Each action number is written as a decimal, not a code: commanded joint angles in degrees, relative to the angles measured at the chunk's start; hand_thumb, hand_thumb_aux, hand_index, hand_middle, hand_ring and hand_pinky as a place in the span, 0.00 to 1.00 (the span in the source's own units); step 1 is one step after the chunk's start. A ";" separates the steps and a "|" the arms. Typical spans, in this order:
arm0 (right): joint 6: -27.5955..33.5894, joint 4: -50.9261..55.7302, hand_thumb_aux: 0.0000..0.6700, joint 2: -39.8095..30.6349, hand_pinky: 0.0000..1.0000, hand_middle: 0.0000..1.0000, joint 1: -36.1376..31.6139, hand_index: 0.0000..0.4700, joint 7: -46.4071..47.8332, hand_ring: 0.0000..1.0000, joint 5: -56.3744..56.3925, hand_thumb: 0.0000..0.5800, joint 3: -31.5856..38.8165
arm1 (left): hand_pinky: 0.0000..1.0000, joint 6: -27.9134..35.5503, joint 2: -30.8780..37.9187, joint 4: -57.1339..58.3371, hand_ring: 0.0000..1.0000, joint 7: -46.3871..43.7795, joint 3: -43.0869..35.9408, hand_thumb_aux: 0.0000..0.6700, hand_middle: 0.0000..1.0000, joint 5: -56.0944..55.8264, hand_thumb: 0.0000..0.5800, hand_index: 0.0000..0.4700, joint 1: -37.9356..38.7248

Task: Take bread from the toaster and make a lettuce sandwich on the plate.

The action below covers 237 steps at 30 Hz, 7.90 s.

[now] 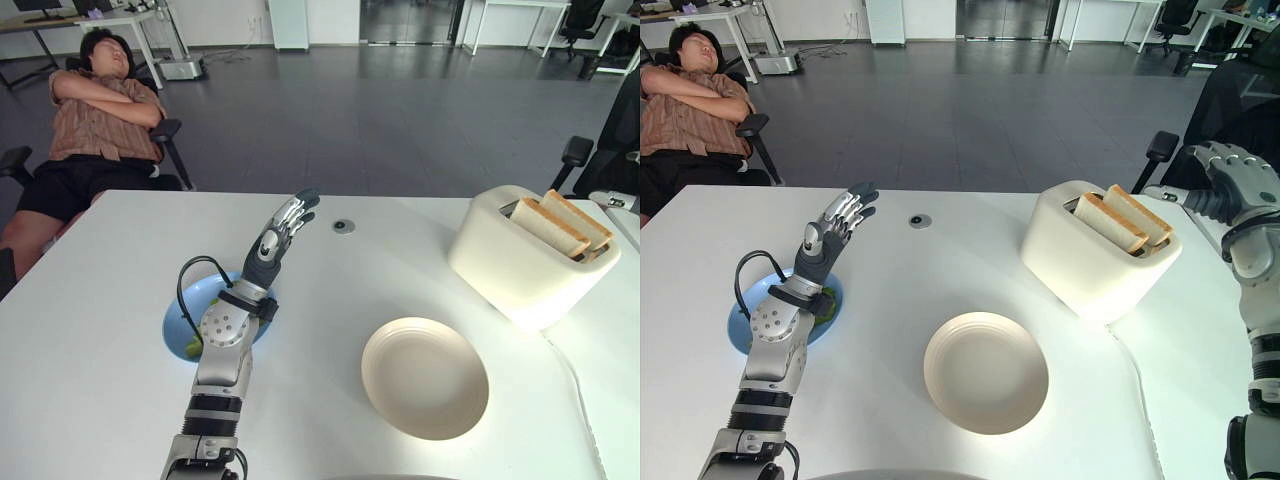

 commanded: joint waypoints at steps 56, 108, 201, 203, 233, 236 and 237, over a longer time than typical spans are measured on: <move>-2.14 11.08 0.00 0.70 0.00 0.00 -10.20 0.00 -1.68 0.00 0.69 0.00 11.84 | 0.00 -0.89 0.04 2.29 0.00 0.36 0.06 0.00 0.00 0.58 0.00 0.00 -0.84; 4.93 -41.49 1.00 7.27 0.00 0.00 13.38 1.00 41.24 0.00 34.69 1.00 14.40 | 0.00 -0.56 0.93 6.11 0.00 -0.51 1.33 0.00 0.00 0.26 0.00 0.00 -3.50; -2.07 -38.77 0.00 16.78 0.00 0.00 15.19 0.00 28.02 0.00 28.25 0.00 4.02 | 0.00 7.96 42.45 7.68 0.00 0.69 -13.96 0.00 0.00 60.23 0.00 0.00 -2.95; -2.06 -38.85 0.00 16.74 0.00 0.00 15.24 0.00 28.05 0.00 28.21 0.00 4.02 | 0.00 7.28 42.59 9.97 0.00 2.34 -15.59 0.00 0.00 61.93 0.00 0.00 -3.66; -1.84 -38.78 0.00 16.78 0.00 0.00 15.22 0.00 27.11 0.00 27.04 0.00 3.69 | 0.00 -9.81 42.81 7.28 0.00 18.94 -15.55 1.00 0.00 55.80 1.00 1.00 -10.15; -1.86 -38.44 0.00 16.74 0.00 0.00 14.70 0.00 26.99 0.00 27.00 0.00 3.69 | 0.00 -11.60 41.14 1.35 0.00 14.04 -15.07 1.00 0.00 48.67 1.00 1.00 -9.62; -1.82 -38.36 0.00 16.70 0.00 0.00 14.50 0.00 26.94 0.00 27.00 0.00 3.62 | 0.00 -11.87 40.14 -0.68 0.00 12.22 -15.46 1.00 0.00 46.28 1.00 1.00 -9.76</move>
